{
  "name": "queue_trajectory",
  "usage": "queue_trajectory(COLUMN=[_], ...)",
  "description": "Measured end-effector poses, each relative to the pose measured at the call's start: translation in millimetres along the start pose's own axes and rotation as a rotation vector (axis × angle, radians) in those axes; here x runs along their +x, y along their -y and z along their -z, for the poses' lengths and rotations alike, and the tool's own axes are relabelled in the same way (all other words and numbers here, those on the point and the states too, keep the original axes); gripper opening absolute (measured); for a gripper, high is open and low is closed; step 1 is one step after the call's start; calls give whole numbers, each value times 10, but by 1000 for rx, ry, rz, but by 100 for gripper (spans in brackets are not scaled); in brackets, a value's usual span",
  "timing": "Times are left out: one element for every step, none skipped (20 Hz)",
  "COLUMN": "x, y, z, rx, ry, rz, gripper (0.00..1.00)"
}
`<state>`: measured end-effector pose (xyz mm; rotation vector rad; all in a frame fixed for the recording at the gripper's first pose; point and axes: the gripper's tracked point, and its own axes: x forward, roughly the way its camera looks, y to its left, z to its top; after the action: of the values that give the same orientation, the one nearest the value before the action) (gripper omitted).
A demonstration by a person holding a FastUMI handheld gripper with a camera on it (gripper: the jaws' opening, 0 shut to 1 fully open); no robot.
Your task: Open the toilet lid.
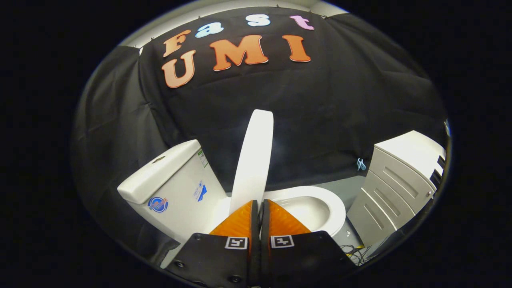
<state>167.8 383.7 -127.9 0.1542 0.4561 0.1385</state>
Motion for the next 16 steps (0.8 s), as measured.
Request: queue_trajectory(x=[-6,-10,-14,-11,-11,-7,-7,-12,-18,-29,-25,-13,-14,-15,-6,-11], y=[-75,-145,-225,-310,-387,-469,-545,-629,-705,-792,-874,-939,-993,-1057,-1102,-1150], z=[-13,-38,-51,-76,-83,-93,-99,-107,-115,-119,-126,-130,-124,-140,-142,-131], rx=[-16,-37,-59,-77,-91,-99,-102,-107,-115,-126,-141,-156,-167,-159,-154,-149], ry=[2,9,14,21,24,29,31,33,36,40,43,50,53,63,68,73], rz=[4,10,13,16,17,17,15,11,9,7,5,9,10,5,-1,-4], gripper=[8,8,8,8,7,7,7,7,8,7,7,7,7,8,8,8])
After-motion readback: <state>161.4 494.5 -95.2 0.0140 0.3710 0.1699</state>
